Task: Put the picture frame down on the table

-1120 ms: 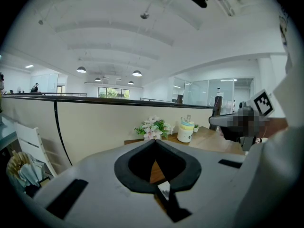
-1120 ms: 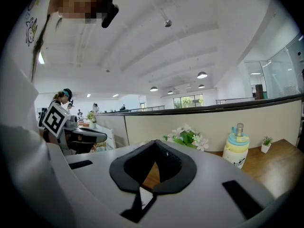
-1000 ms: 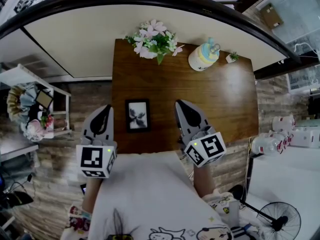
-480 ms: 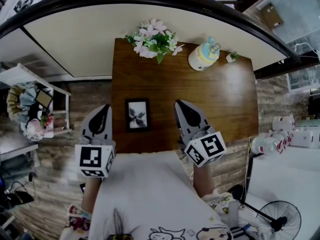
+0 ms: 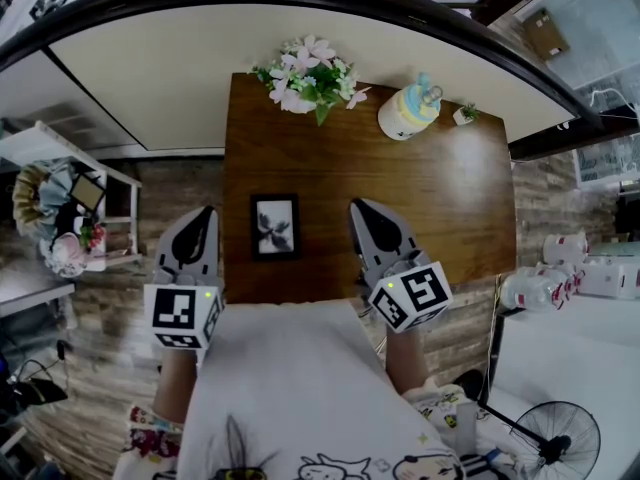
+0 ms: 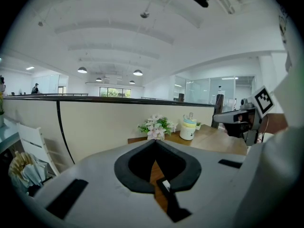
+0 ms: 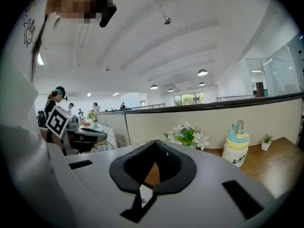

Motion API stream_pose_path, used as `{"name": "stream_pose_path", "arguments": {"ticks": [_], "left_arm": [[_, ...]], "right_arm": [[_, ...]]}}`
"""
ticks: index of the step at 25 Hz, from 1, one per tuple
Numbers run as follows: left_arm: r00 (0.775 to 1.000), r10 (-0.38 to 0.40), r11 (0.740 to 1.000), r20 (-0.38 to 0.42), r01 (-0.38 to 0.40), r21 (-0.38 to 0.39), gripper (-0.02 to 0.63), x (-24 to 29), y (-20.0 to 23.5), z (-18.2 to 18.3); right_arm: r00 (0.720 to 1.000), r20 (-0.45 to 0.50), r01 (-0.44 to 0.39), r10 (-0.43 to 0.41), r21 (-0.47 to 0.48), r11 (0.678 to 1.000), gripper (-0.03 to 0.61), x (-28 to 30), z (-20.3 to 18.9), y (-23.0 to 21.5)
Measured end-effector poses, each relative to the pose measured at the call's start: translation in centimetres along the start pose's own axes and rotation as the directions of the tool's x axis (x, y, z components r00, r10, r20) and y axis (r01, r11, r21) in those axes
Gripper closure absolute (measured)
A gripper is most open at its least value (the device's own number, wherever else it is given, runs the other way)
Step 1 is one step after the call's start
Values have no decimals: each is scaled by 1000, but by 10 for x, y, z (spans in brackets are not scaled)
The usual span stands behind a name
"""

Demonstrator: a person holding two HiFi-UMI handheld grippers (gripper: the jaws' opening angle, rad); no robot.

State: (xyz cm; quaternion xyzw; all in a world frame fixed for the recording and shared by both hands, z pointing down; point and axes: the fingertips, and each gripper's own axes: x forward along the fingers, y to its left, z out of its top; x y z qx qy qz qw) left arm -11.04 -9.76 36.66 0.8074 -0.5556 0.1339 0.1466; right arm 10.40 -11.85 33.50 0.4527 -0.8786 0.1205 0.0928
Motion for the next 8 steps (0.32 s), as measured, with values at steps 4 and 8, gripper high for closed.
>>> {"name": "stream_pose_path", "arguments": {"ticks": [4,8], "left_arm": [[1000,-14,1000,-4,14,-3,611,2,0,-2],[999,-35,999,-19,35,25,611,3,-3,-5]], "right_arm": [[1000,-4,2,-2,-9,1000,580,-1,-1,0],[1000,-3,9,-9,-4,1000,580,-4,-4,-1]]}}
